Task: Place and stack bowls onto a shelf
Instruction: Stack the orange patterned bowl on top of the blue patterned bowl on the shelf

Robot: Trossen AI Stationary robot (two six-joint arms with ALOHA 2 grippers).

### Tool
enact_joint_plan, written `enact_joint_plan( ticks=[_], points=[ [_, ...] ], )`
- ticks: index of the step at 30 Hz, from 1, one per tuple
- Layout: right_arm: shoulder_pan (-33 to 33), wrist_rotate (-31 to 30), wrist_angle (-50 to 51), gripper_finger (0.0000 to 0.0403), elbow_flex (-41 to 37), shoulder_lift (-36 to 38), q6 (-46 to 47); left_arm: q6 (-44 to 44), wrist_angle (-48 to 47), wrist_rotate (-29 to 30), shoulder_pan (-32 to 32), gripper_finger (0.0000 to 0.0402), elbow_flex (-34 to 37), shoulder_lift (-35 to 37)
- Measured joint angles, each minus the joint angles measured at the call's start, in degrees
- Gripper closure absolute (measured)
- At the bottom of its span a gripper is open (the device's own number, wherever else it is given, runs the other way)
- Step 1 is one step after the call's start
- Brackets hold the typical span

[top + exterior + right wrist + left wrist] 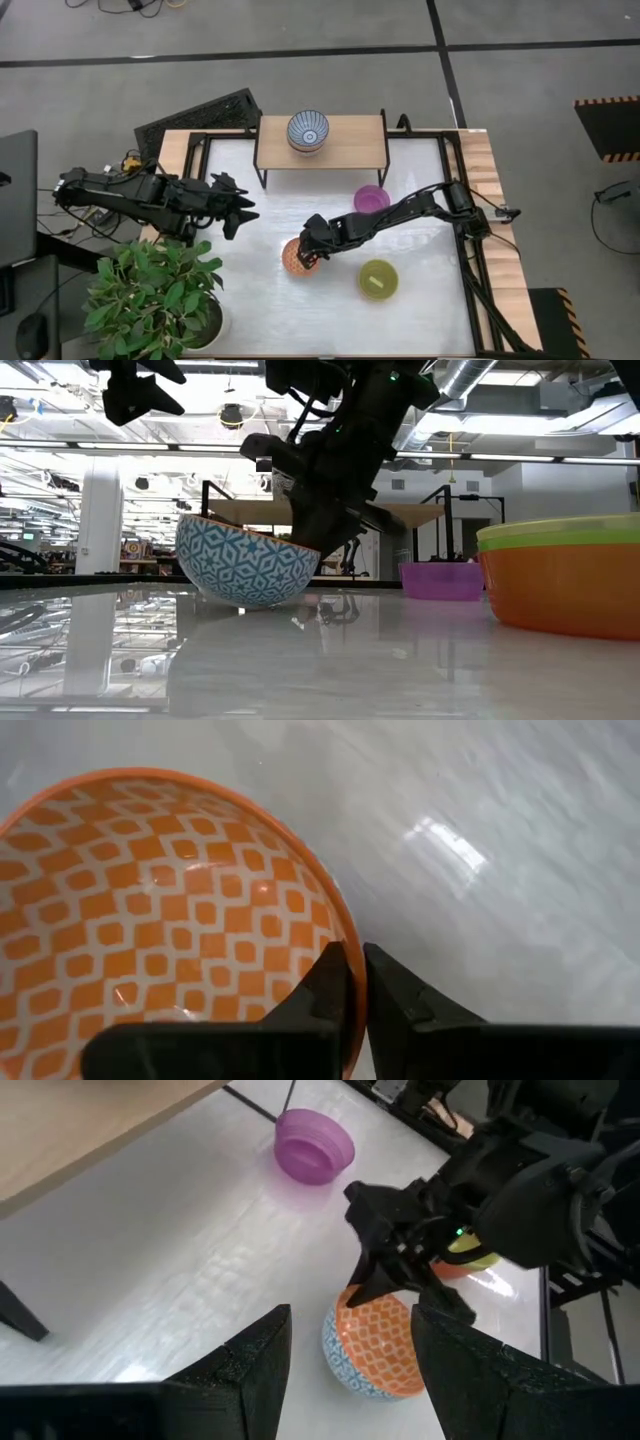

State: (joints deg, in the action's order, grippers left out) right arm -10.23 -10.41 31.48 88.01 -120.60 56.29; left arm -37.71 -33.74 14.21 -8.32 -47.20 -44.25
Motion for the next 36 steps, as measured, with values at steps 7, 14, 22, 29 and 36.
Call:
enact_joint_plan(
  ticks=[7, 14, 22, 29, 36],
  points=[
    [-0.05, 1.13, 3.58, 0.0363, 1.38, 0.39, 0.69, 0.06, -0.41, 0.12, 0.02, 0.0211, 0.0, 0.0],
    [-0.33, 2.87, 11.81, 0.0363, 7.84, 0.28, -1.71, 1.25, -2.32, 2.03, 0.0, 0.0211, 0.0, 0.0],
    [0.55, 3.83, 22.37, 0.0363, 20.13, 0.34, -9.3, -1.0, -5.65, 1.01, 0.02, 0.0211, 0.0, 0.02],
    [2.96, 5.59, 32.15, 0.0363, 31.56, 0.39, -14.62, -1.08, -5.88, 1.09, 0.02, 0.0211, 0.0, 0.07],
    [5.59, 6.57, 42.63, 0.0363, 44.4, 0.44, -19.44, -1.12, -7.8, 1.0, 0.01, 0.0211, 0.0, 0.07]
  ],
)
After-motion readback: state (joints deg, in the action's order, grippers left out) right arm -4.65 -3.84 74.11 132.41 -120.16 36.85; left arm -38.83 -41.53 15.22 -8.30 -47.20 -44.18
